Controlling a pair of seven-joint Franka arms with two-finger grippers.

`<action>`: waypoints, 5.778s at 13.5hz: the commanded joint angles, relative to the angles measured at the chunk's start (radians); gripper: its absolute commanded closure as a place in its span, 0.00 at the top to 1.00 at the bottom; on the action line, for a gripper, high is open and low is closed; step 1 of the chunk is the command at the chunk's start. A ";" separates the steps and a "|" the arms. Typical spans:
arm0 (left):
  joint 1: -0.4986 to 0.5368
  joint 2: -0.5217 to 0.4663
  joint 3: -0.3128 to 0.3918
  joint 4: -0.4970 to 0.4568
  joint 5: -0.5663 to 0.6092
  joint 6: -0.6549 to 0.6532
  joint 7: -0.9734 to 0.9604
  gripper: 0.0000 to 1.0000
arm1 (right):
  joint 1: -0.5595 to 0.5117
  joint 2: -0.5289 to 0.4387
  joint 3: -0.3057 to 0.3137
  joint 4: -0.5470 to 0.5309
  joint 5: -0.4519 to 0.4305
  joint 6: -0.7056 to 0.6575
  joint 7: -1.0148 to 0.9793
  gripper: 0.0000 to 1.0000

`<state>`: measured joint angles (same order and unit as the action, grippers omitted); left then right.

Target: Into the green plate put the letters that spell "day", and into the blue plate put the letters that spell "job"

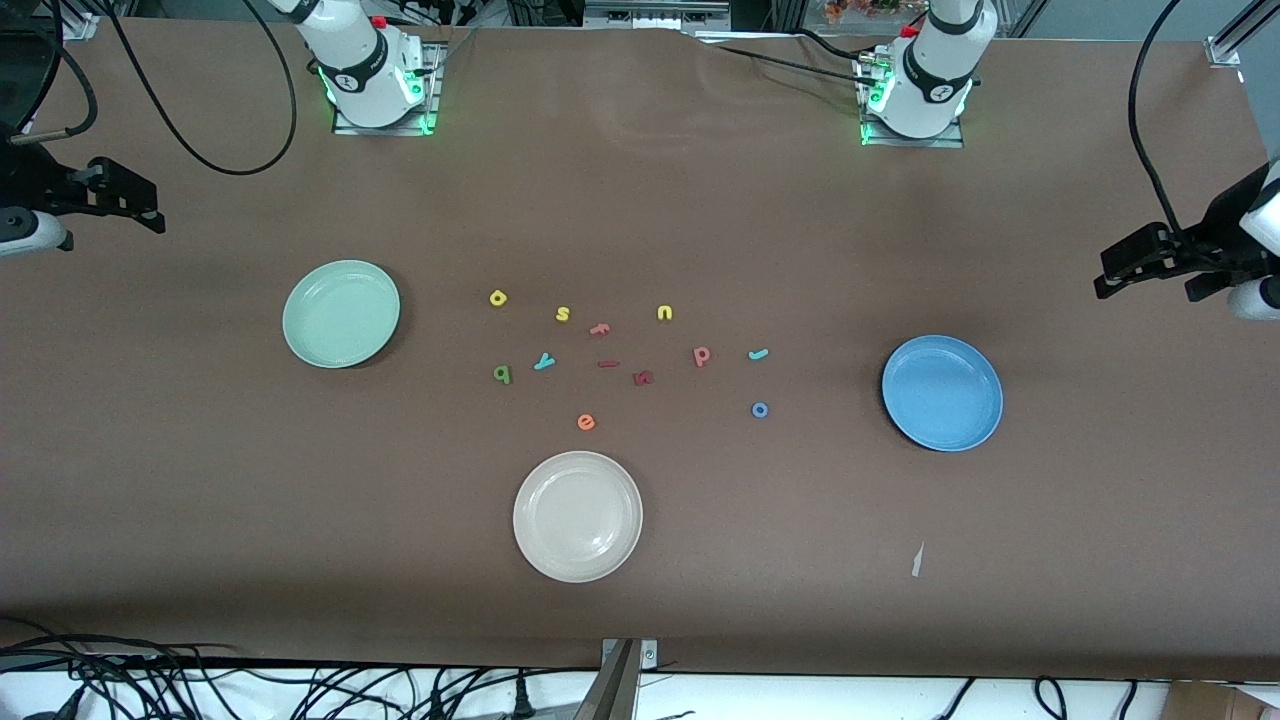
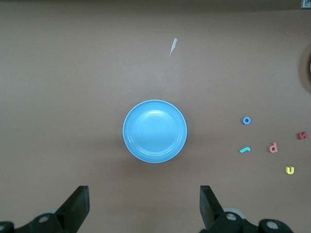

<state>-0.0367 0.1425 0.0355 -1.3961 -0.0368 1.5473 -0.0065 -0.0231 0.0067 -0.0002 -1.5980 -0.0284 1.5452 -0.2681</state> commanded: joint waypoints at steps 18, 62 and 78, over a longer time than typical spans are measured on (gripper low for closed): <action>0.008 0.005 -0.005 0.022 0.003 -0.016 0.017 1.00 | 0.000 -0.005 0.005 0.009 -0.010 -0.020 0.017 1.00; 0.008 0.005 -0.005 0.022 0.003 -0.016 0.017 1.00 | -0.001 -0.005 0.002 0.009 -0.010 -0.033 0.017 1.00; 0.000 0.041 -0.006 0.023 0.005 -0.018 0.014 1.00 | 0.297 0.246 0.105 -0.007 -0.097 0.104 0.835 1.00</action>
<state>-0.0371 0.1475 0.0339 -1.3961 -0.0368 1.5458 -0.0065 0.2071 0.1640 0.1083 -1.6130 -0.0751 1.6144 0.4734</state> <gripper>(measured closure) 0.000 0.000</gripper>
